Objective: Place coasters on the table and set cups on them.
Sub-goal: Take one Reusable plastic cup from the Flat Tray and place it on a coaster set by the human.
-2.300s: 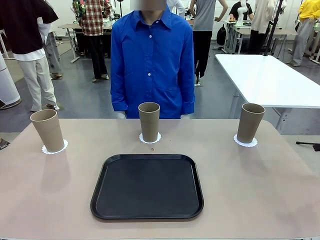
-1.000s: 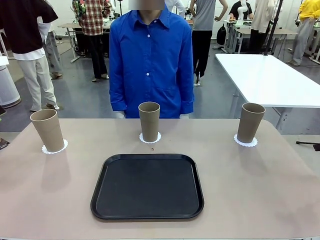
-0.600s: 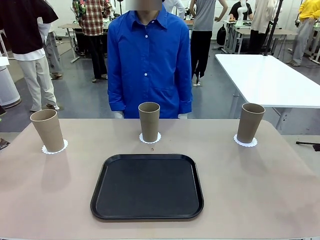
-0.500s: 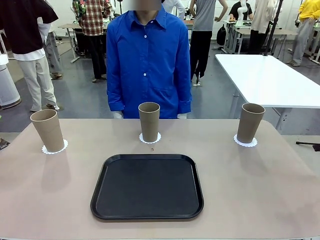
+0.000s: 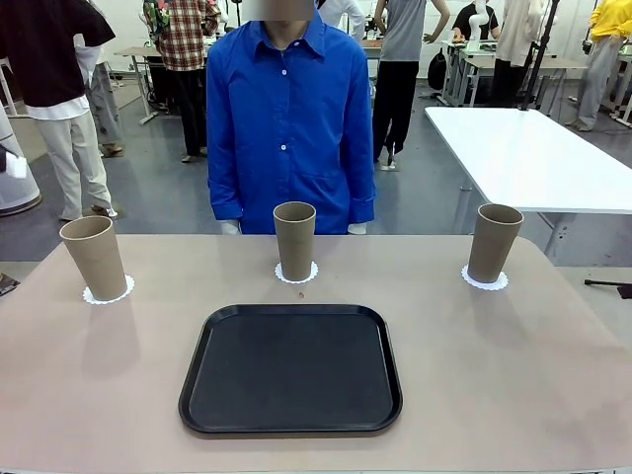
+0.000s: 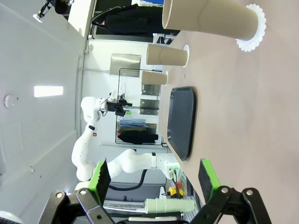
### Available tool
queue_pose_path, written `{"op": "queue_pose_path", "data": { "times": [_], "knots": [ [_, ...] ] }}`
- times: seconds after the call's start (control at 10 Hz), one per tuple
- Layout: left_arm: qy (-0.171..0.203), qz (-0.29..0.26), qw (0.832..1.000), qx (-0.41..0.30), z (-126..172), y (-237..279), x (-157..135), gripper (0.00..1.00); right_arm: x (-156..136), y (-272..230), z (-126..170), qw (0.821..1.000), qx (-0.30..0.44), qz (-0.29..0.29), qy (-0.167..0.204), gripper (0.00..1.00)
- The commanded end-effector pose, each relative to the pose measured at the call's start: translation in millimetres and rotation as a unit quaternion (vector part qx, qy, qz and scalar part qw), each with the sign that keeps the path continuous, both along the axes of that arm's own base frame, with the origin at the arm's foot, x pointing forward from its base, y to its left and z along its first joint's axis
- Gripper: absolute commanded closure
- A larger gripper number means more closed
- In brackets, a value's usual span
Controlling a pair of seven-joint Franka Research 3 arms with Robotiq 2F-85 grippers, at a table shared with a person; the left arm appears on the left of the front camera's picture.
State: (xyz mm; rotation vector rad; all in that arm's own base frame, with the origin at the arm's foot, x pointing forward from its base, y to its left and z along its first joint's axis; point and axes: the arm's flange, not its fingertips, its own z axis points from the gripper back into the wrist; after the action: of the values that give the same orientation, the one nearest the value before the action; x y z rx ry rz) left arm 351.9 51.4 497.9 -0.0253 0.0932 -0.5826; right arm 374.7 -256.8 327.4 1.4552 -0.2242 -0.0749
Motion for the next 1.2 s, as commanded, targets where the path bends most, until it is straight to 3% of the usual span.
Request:
{"op": "queue_pose_path", "data": {
  "times": [0.0, 0.1, 0.2, 0.3, 0.4, 0.5, 0.8, 1.1],
  "knots": [
    [0.005, 0.008, 0.999, -0.038, -13, -9, -22, 0.0, 0, 0, 0, 1.0, -0.004, 0.001, 0.005, 0.0],
    [-0.02, -0.008, 0.999, -0.033, -9, -4, -17, 0.0, 0, 0, 0, 1.0, -0.004, 0.001, 0.005, 0.0],
    [0.016, 0.002, 1.0, -0.012, -9, -5, -12, 0.0, 0, 0, 0, 1.0, -0.004, 0.001, 0.005, 0.0],
    [0.014, -0.002, 1.0, -0.021, -12, -6, -18, 0.0, 0, 0, 0, 1.0, -0.004, 0.001, 0.005, 0.0],
    [0.01, -0.004, 0.984, -0.176, -18, 16, -7, 0.0, 0, 0, 0, 1.0, -0.004, 0.001, 0.005, 0.0],
    [-0.006, 0.014, 0.958, -0.287, -15, 39, 9, 0.0, 0, 0, 0, 1.0, -0.004, 0.001, 0.005, 0.0],
    [-0.027, 0.068, 0.894, -0.443, -27, 91, 17, 0.0, 0, 0, 0, 1.0, -0.004, 0.001, 0.005, 0.0],
    [-0.002, 0.095, 0.844, -0.528, -37, 149, 21, 0.0, 0, 0, 0, 1.0, -0.004, 0.001, 0.005, 0.0]
  ]
}}
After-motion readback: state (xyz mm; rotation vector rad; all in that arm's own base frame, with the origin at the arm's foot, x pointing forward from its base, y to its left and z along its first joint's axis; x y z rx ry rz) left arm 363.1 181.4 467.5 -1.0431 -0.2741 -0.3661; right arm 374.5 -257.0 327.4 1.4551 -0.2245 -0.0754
